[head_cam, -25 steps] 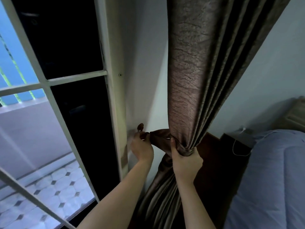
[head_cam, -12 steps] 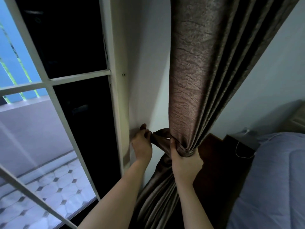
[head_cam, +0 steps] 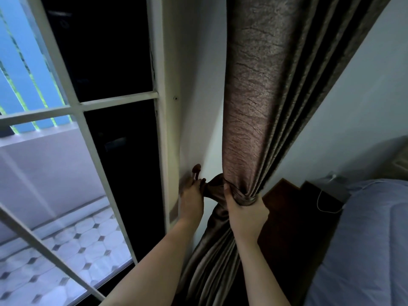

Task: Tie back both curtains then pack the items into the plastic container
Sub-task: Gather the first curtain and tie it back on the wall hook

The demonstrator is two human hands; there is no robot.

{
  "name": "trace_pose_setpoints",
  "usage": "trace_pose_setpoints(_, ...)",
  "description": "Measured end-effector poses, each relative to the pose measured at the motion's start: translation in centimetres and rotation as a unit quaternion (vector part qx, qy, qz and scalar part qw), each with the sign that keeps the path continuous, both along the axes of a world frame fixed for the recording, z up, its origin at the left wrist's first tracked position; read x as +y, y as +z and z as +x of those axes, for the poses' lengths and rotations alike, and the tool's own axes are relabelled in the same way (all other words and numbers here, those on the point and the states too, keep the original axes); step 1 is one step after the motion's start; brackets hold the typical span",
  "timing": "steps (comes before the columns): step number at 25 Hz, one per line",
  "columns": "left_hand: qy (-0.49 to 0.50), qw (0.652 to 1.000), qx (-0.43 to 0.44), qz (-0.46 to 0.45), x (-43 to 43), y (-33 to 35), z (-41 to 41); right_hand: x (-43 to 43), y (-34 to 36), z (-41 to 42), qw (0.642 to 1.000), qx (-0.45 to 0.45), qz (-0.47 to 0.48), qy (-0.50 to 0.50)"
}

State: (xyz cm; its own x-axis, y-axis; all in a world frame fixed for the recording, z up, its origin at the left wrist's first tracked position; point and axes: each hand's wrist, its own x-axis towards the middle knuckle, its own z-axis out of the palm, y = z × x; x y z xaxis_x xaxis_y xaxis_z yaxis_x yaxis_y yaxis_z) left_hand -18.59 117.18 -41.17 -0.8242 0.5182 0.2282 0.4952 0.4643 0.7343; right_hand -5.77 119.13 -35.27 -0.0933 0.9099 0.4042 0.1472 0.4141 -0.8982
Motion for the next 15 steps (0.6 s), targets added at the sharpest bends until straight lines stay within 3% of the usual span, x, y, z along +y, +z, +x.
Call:
trace_pose_setpoints(7,-0.044,0.997,-0.001,-0.059,-0.8,1.3,-0.4,-0.1,-0.3,0.2,0.999,-0.002,-0.008,0.032)
trace_pose_setpoints(9,-0.036,0.997,-0.061,-0.036,-2.6,2.0,1.0,-0.5,-0.8,0.7,0.998,-0.014,-0.003,0.065)
trace_pose_setpoints(12,-0.031,0.981,-0.168,0.091,-7.2,1.7,3.7,-1.9,-2.3,1.8,0.976,-0.034,-0.008,0.214)
trace_pose_setpoints(15,-0.069,0.958,-0.231,0.159,-11.1,1.4,4.5,-2.9,-4.1,2.5,0.916,-0.039,-0.06,0.394)
